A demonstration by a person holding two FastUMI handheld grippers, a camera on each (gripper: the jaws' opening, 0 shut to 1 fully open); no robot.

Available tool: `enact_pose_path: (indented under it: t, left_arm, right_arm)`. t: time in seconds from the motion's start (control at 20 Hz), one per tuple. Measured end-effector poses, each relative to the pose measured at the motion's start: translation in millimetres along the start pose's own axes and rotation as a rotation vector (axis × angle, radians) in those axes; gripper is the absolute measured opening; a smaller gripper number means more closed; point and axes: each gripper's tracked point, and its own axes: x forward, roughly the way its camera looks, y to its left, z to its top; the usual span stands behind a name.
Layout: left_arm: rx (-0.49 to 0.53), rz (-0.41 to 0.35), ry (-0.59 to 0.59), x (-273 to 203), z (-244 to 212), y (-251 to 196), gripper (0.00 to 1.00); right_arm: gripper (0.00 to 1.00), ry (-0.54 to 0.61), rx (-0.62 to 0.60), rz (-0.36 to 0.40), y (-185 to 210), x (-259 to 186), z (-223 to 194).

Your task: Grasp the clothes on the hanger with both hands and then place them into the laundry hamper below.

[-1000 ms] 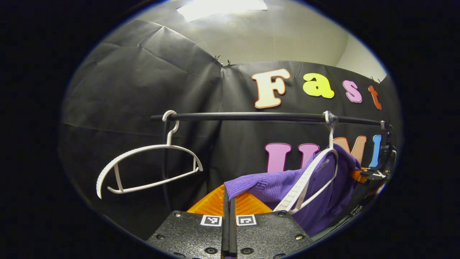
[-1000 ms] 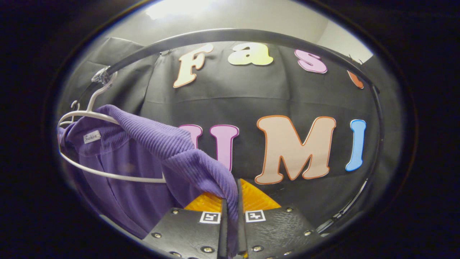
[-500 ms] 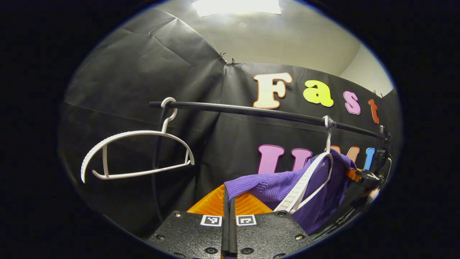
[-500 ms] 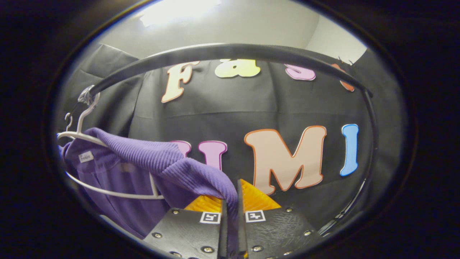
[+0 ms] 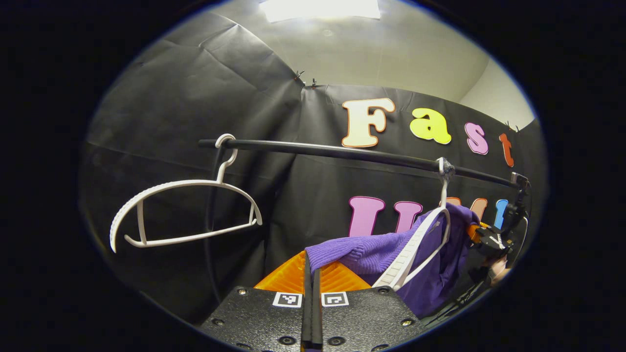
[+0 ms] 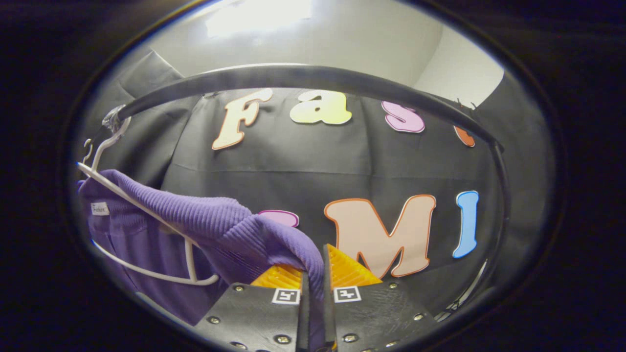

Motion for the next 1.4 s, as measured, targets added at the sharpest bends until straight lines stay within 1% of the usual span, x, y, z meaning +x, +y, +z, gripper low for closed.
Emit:
enact_pose_path:
  t: [0.1, 0.3, 0.45, 0.65, 0.75, 0.85, 0.95, 1.15, 1.4]
  left_arm:
    - [0.013, -0.004, 0.002, 0.5, 2.9, 0.5, 0.0]
    - [0.047, -0.006, 0.01, 3.6, 5.5, -1.3, 0.0]
    - [0.057, -0.005, 0.017, 4.9, 5.1, -0.5, 0.0]
    - [0.037, 0.005, 0.027, 9.7, 2.6, 1.7, 0.0]
    - [0.044, 0.016, 0.025, 10.6, 2.2, 4.6, 0.0]
    - [0.043, 0.016, 0.035, 14.9, -3.0, 3.7, 0.0]
    - [0.04, 0.017, 0.041, 14.5, -6.5, 2.1, 0.0]
    - [0.045, 0.027, 0.054, 16.8, -15.5, 4.1, 0.0]
    - [0.014, 0.056, 0.085, 8.4, -34.7, 16.5, 0.0]
  right_arm:
    - [0.11, -0.019, 0.009, -0.005, 2.1, 6.3, 3.0]
    - [0.1, -0.055, -0.013, -0.017, 7.2, 18.0, 1.6]
    - [0.1, -0.049, -0.008, 0.008, 16.7, 27.7, -10.3]
    - [0.1, 0.015, 0.003, 0.056, 31.3, 38.4, -37.3]
    - [0.1, 0.027, -0.003, 0.066, 34.8, 40.3, -45.1]
    - [0.1, 0.073, 0.006, 0.082, 39.7, 39.9, -63.2]
    - [0.1, 0.114, 0.0, 0.09, 41.6, 36.2, -77.1]
    - [0.11, 0.162, -0.012, 0.108, 40.2, 26.2, -98.0]
    - [0.11, 0.226, -0.071, 0.161, 42.2, 6.3, -122.9]
